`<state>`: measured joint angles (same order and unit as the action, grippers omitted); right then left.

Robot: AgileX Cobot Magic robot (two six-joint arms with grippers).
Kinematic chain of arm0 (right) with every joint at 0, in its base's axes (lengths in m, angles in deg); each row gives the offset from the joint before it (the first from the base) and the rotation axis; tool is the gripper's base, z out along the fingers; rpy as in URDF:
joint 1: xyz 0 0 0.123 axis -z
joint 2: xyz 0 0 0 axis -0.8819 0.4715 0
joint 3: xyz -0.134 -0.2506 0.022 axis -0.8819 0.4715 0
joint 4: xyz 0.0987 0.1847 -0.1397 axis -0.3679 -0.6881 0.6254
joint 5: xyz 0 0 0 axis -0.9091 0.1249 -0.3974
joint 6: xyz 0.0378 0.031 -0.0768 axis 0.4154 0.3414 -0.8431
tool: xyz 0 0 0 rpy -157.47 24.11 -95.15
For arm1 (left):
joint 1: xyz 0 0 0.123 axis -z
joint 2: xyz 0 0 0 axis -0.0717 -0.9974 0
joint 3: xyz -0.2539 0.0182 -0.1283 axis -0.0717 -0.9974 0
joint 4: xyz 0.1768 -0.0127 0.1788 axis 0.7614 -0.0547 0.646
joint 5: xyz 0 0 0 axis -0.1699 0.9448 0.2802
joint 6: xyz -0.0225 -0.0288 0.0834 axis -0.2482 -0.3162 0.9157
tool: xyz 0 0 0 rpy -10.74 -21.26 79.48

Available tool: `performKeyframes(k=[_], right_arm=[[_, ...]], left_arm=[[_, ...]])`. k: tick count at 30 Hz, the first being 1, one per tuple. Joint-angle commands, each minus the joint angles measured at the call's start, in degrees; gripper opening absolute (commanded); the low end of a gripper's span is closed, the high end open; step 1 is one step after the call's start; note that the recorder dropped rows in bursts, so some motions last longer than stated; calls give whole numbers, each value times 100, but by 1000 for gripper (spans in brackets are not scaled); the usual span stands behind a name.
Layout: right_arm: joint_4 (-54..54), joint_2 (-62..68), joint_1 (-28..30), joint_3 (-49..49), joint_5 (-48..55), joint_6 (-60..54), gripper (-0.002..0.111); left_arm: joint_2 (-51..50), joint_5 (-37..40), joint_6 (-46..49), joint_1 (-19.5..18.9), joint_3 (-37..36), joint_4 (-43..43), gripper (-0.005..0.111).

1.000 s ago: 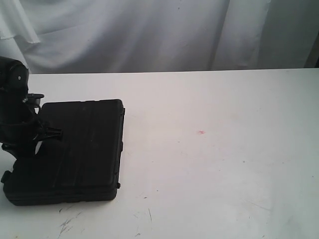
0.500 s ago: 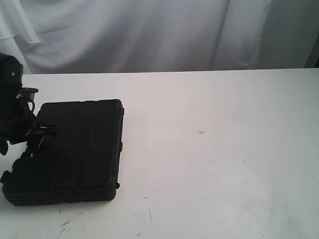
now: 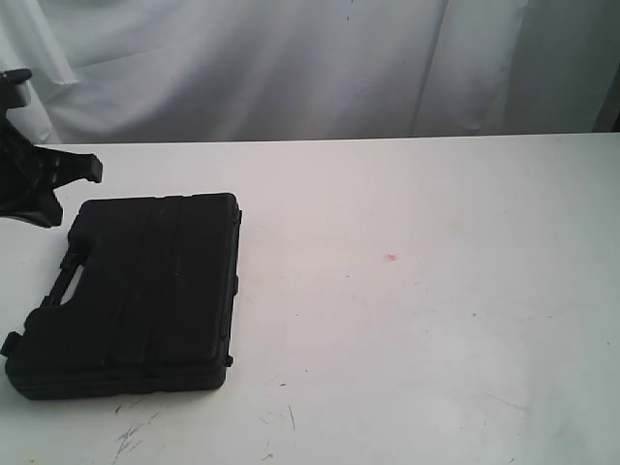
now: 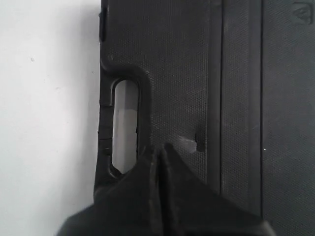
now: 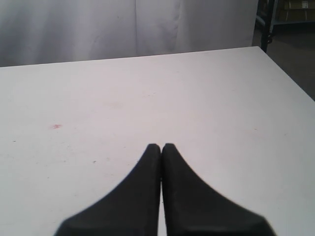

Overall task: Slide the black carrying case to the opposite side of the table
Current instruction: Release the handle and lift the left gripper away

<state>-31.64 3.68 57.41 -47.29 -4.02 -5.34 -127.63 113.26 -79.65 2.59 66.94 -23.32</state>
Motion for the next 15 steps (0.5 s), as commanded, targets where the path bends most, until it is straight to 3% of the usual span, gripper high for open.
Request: performKeyframes(k=[1, 6, 15], right_arm=[[-7, -31, -7, 21, 0, 32, 0], [-7, -31, -7, 21, 0, 32, 0], [-7, -31, -7, 21, 0, 32, 0]], left_arm=[[1086, -873, -127, 22, -994, -42, 0], [2610, -1779, -239, 22, -2149, -97, 0], [4787, -1963, -239, 22, -3264, -83, 0]])
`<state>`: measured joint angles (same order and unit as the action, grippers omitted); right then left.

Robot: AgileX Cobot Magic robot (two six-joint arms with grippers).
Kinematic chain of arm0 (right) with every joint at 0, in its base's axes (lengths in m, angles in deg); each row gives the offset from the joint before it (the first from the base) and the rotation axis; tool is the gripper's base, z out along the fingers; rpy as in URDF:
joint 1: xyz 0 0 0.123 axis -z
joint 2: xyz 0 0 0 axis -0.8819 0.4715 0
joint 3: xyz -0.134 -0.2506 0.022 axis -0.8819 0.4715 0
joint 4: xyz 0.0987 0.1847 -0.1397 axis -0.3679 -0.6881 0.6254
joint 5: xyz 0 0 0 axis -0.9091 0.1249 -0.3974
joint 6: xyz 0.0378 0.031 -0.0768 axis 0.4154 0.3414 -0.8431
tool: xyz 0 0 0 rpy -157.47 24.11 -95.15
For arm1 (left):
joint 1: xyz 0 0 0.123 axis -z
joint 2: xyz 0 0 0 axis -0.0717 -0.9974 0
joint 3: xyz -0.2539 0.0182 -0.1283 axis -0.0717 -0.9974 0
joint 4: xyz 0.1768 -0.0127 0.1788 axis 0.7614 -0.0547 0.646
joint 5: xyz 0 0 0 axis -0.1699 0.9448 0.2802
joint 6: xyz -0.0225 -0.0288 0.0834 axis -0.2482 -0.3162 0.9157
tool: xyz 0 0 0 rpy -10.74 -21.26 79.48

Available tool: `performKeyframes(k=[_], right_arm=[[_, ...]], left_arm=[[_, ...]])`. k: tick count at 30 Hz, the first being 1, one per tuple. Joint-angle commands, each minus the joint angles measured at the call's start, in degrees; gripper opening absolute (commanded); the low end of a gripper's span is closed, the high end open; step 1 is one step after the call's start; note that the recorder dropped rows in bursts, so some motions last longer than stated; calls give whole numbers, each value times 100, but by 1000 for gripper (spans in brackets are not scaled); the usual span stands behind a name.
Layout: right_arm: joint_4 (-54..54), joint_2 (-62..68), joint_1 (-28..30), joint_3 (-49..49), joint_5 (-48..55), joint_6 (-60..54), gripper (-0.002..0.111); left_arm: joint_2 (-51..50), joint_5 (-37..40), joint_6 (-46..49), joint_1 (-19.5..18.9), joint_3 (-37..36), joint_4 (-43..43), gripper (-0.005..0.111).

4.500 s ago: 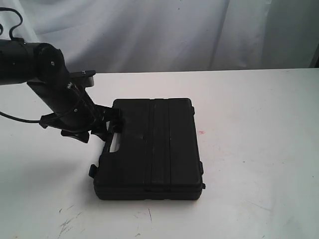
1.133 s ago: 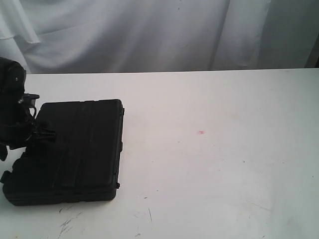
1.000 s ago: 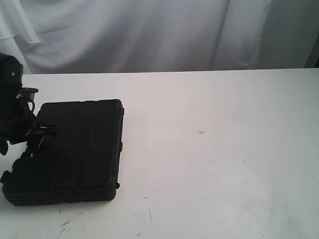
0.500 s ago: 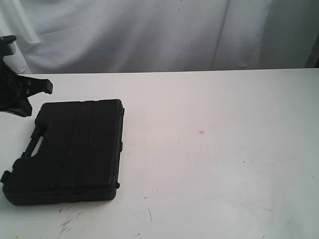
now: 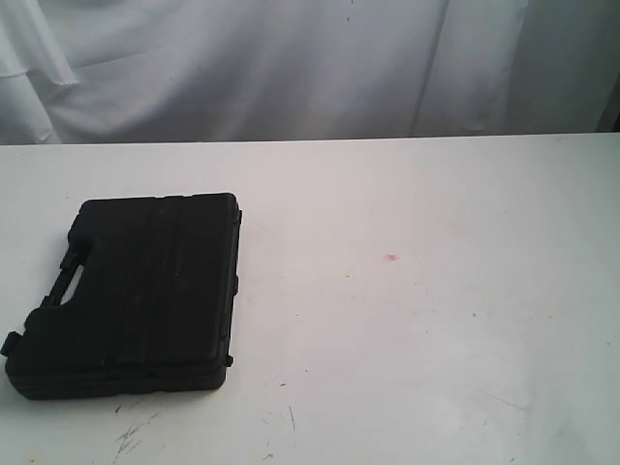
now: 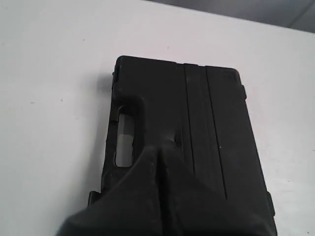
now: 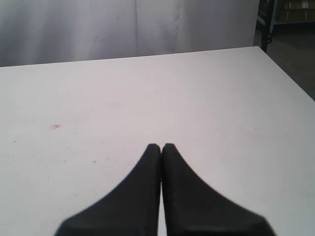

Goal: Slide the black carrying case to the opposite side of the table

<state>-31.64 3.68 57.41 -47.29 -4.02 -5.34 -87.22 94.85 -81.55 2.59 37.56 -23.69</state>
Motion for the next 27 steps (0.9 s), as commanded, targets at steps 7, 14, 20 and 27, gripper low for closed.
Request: performKeyframes(k=[7, 14, 20, 27], right_arm=[[-7, -31, -7, 21, 0, 32, 0], [-7, -31, -7, 21, 0, 32, 0], [-7, -31, -7, 21, 0, 32, 0], [-7, -31, -7, 21, 0, 34, 0]], left_arm=[[1786, 414, -62, 22, -561, -76, 0], [2763, 517, -15, 22, -561, -153, 0], [3056, 530, 9, 22, -571, 351, 0], [3407, -421, 21, -115, -1542, 735, 0]])
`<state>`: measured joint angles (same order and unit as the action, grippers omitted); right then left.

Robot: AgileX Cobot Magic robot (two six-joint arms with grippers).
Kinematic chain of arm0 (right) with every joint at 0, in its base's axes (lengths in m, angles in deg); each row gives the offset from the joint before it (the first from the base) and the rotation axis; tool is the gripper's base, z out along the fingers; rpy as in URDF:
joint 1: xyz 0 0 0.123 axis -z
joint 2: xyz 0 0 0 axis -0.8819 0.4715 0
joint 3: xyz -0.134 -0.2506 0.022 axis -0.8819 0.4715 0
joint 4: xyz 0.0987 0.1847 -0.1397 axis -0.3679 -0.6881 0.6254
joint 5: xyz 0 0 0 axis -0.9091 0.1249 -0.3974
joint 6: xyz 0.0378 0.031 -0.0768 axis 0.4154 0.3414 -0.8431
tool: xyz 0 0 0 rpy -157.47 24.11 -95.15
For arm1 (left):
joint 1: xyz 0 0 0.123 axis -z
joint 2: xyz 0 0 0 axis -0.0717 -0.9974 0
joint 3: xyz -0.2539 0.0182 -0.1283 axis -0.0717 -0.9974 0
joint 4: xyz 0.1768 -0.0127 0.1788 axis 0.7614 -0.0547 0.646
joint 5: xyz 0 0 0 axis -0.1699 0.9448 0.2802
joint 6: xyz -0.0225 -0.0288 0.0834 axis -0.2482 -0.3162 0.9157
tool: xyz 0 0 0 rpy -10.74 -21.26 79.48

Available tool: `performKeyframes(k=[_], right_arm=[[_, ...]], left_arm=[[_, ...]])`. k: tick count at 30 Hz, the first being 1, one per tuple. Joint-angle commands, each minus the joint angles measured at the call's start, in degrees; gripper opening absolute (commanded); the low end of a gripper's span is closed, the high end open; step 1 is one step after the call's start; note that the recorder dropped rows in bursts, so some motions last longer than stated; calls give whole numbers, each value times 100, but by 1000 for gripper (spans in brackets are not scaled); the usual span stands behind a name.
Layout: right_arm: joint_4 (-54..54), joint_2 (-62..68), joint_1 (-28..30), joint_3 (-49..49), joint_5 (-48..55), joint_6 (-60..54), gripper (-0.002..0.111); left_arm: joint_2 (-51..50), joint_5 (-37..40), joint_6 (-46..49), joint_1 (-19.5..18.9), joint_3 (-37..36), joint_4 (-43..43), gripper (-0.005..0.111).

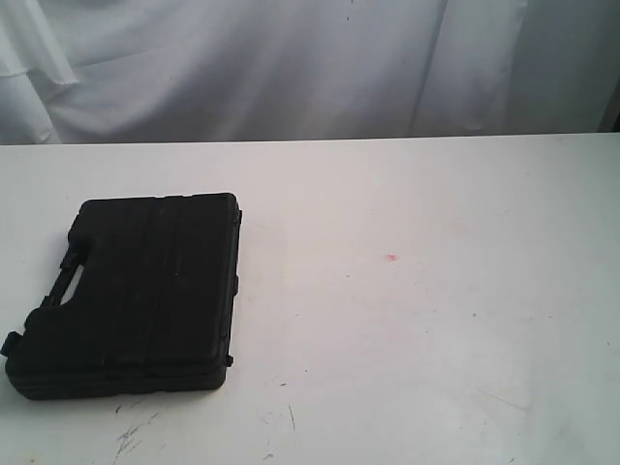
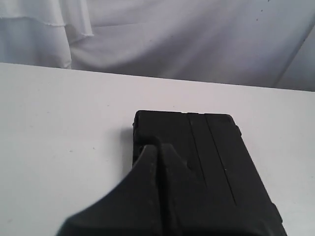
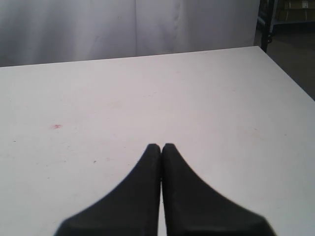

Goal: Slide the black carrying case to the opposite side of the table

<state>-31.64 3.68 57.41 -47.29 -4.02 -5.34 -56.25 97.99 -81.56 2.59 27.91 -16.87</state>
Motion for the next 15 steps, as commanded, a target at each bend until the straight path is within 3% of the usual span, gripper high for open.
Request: performKeyframes(k=[1, 5, 15], right_arm=[[-7, -31, -7, 21, 0, 34, 0], [-7, -31, -7, 21, 0, 34, 0], [-7, -31, -7, 21, 0, 34, 0]], left_arm=[[448, -930, 21, -160, -771, 38, 0], [973, -1375, 9, -309, -1386, 21, 0], [1794, -1316, -277, -407, -2235, 20, 0]])
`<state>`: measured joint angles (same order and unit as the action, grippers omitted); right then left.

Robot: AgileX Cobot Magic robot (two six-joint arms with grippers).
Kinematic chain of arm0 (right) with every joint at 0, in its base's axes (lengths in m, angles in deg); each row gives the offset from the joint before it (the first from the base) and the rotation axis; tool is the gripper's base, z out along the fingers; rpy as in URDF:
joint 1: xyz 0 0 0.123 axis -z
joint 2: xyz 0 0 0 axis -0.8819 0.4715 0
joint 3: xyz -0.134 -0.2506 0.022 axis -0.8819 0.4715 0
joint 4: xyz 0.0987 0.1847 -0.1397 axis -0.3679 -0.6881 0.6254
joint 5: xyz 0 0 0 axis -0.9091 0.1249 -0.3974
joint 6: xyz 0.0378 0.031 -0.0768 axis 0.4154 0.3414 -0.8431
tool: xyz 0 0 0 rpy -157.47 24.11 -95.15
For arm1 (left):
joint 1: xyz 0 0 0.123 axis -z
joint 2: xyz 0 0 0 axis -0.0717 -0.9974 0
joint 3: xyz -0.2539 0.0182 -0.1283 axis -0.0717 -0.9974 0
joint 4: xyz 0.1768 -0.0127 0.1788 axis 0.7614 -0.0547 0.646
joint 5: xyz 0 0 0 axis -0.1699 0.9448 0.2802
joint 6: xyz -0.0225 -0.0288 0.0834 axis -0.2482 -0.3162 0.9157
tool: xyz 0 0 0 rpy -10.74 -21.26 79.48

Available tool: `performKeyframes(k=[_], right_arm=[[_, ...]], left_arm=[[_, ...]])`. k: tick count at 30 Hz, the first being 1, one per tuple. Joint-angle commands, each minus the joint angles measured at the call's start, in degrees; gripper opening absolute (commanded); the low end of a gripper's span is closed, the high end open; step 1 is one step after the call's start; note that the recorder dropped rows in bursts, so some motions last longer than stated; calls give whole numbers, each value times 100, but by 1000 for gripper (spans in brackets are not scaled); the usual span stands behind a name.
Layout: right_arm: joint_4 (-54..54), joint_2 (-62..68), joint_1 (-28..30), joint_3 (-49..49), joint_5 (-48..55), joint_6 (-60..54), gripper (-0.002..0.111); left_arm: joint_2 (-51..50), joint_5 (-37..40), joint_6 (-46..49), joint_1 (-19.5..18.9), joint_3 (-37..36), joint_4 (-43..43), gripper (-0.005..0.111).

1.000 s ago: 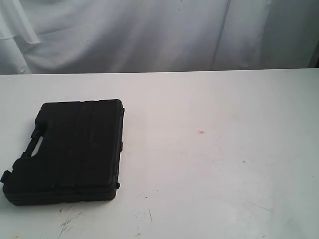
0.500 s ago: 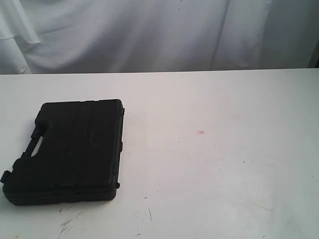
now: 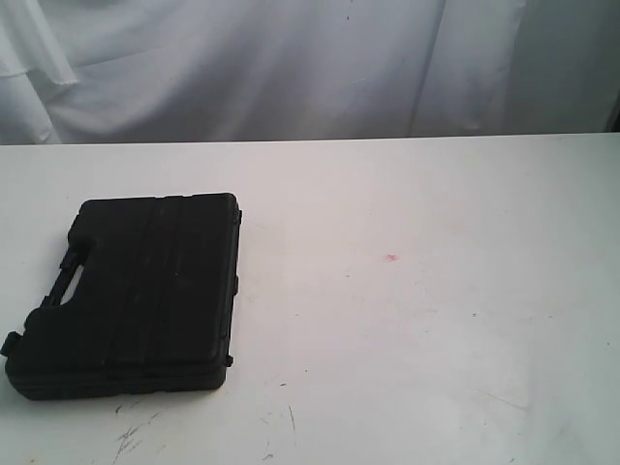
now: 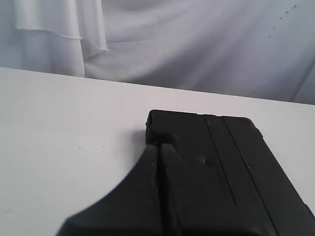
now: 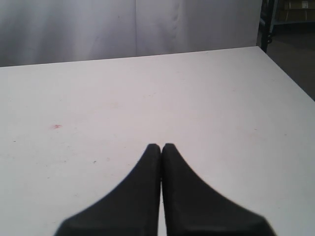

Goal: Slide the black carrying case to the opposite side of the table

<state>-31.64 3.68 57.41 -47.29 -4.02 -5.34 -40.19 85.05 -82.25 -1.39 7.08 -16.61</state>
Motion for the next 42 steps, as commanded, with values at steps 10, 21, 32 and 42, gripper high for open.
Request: performKeyframes(k=[10, 21, 32, 42], right_arm=[[-7, -31, -7, 21, 0, 34, 0], [-7, -31, -7, 21, 0, 34, 0], [-7, -31, -7, 21, 0, 34, 0], [-7, -31, -7, 21, 0, 34, 0]], left_arm=[[566, -68, -217, 18, -779, -138, 0], [566, -36, 270, 28, -779, -271, 0], [566, -36, 950, 28, -779, -738, 0], [566, -47, 975, 28, -779, -738, 0]])
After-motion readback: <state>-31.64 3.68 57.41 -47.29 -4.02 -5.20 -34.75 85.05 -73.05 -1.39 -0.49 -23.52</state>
